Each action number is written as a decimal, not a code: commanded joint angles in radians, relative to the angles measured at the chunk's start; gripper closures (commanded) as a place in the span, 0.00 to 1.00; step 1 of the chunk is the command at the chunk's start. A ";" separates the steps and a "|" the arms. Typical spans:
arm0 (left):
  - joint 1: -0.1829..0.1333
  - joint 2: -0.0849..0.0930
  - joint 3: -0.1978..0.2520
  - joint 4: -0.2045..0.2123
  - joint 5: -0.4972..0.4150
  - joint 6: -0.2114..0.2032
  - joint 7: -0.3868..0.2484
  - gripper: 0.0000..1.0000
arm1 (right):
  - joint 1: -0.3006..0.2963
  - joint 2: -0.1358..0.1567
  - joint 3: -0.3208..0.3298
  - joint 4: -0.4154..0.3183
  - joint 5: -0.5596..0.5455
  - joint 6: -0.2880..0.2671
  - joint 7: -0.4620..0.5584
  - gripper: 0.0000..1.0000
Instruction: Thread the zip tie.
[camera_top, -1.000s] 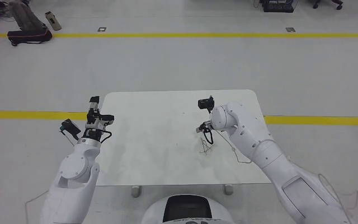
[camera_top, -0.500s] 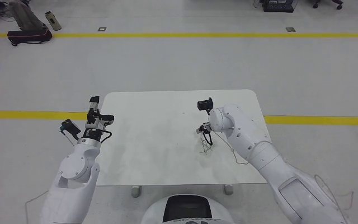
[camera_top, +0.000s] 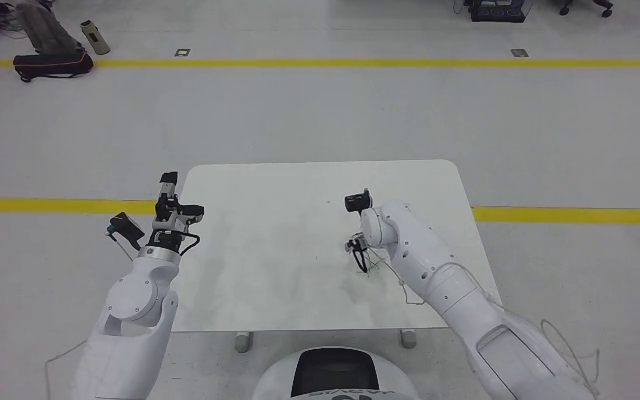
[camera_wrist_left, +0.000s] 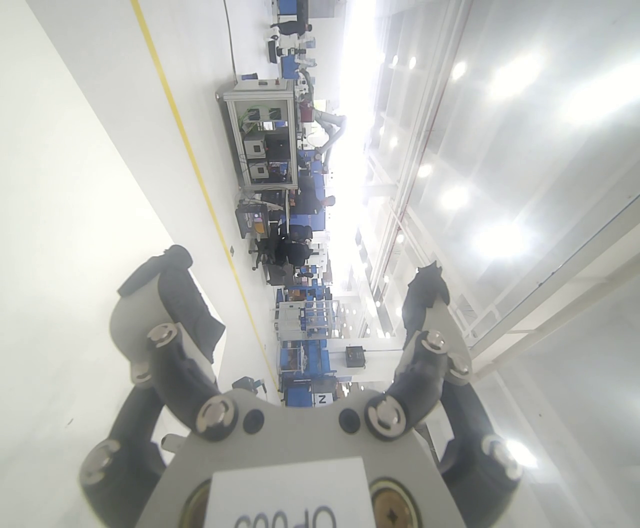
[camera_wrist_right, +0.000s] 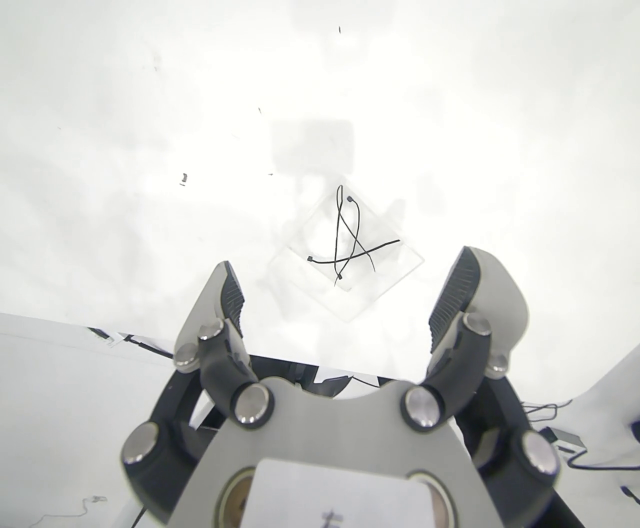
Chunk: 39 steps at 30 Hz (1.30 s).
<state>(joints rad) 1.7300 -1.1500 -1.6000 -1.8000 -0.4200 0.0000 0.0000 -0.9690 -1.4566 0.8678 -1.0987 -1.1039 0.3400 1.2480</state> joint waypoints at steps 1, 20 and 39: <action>0.000 0.000 0.000 0.000 0.000 0.000 0.000 0.00 | -0.009 -0.015 0.018 0.001 -0.028 0.000 0.001 0.00; 0.000 0.000 0.000 0.000 0.000 0.000 0.000 0.00 | -0.051 -0.037 0.056 -0.001 -0.067 0.000 0.002 0.00; 0.000 0.000 0.000 0.000 0.000 0.000 0.000 0.00 | -0.088 -0.104 0.169 0.019 -0.245 0.000 0.057 0.00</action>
<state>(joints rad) 1.7300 -1.1500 -1.6000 -1.8000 -0.4200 0.0000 0.0000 -1.0561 -1.5609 1.0337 -1.1079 -1.3033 0.3400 1.3165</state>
